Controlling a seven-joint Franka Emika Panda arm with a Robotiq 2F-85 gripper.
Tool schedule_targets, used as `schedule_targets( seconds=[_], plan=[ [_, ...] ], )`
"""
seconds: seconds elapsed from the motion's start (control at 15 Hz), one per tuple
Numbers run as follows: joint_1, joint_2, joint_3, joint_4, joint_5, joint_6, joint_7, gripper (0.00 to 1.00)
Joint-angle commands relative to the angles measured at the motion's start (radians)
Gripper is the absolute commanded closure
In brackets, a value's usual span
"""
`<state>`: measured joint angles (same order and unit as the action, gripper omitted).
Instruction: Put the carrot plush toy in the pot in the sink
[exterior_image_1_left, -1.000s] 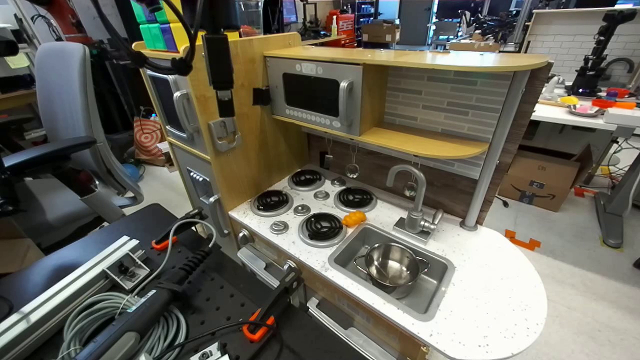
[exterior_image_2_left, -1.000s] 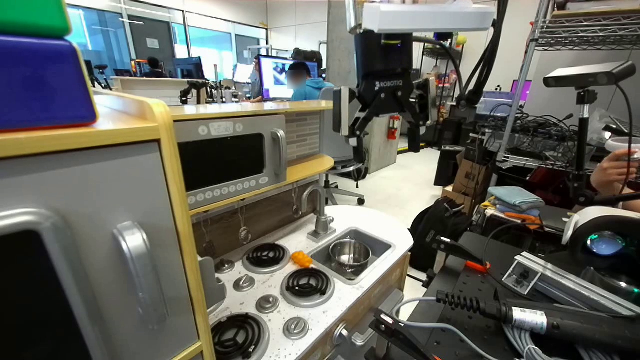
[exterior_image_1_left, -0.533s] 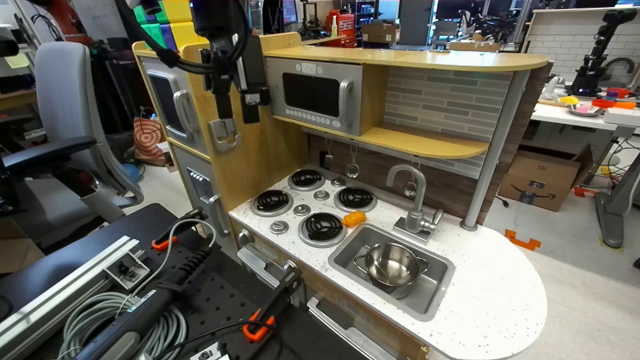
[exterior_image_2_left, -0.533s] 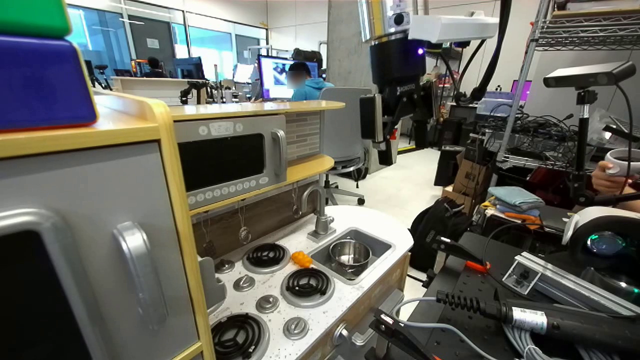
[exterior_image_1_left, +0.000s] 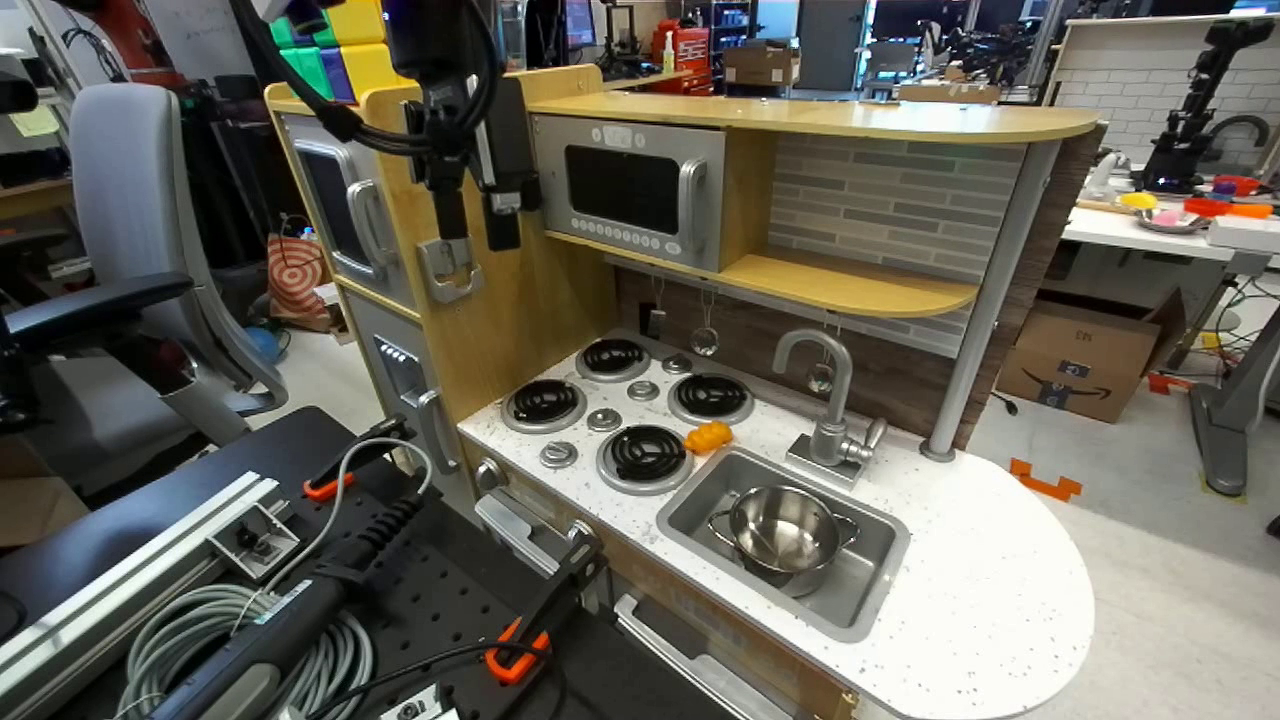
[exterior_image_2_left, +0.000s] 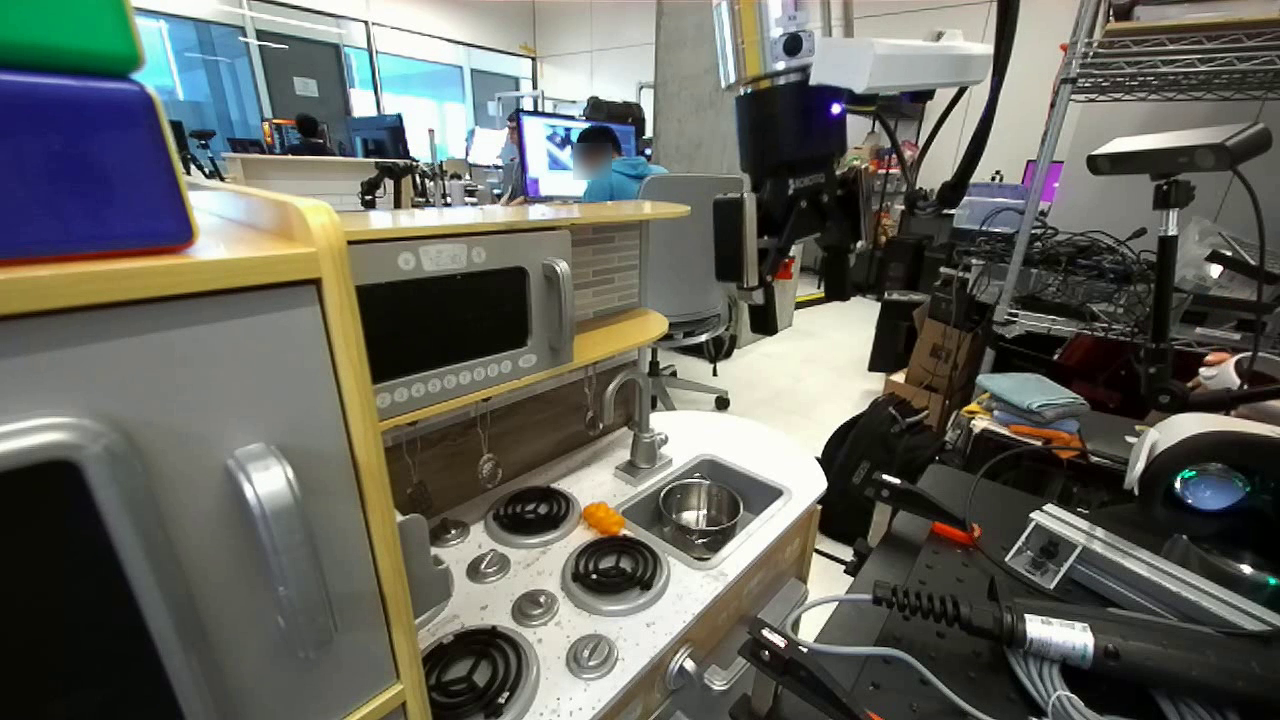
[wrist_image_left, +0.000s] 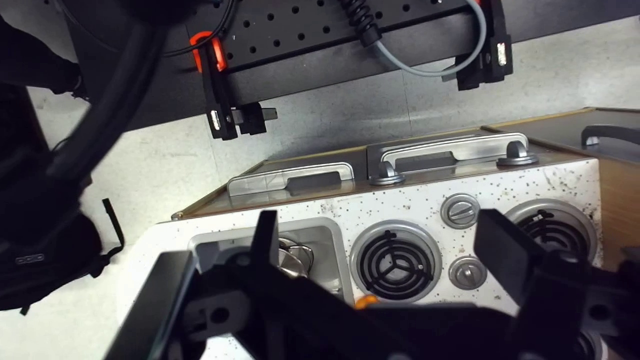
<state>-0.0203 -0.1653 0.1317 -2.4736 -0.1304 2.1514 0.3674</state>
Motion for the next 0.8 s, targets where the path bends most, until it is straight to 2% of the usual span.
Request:
schedule_targets(
  seconds=[0.0, 0.27, 0.4, 0.6, 0.73],
  plan=[
    [0.015, 0.105, -0.020, 0.009, 0.023, 0.169, 0.042, 0.00],
    [0.011, 0.279, -0.050, 0.051, 0.046, 0.393, 0.081, 0.00],
    [0.013, 0.373, -0.078, 0.096, 0.075, 0.455, 0.094, 0.00],
    [0.012, 0.491, -0.110, 0.180, 0.167, 0.490, 0.073, 0.00],
    [0.010, 0.523, -0.119, 0.228, 0.219, 0.422, 0.052, 0.00]
  ],
)
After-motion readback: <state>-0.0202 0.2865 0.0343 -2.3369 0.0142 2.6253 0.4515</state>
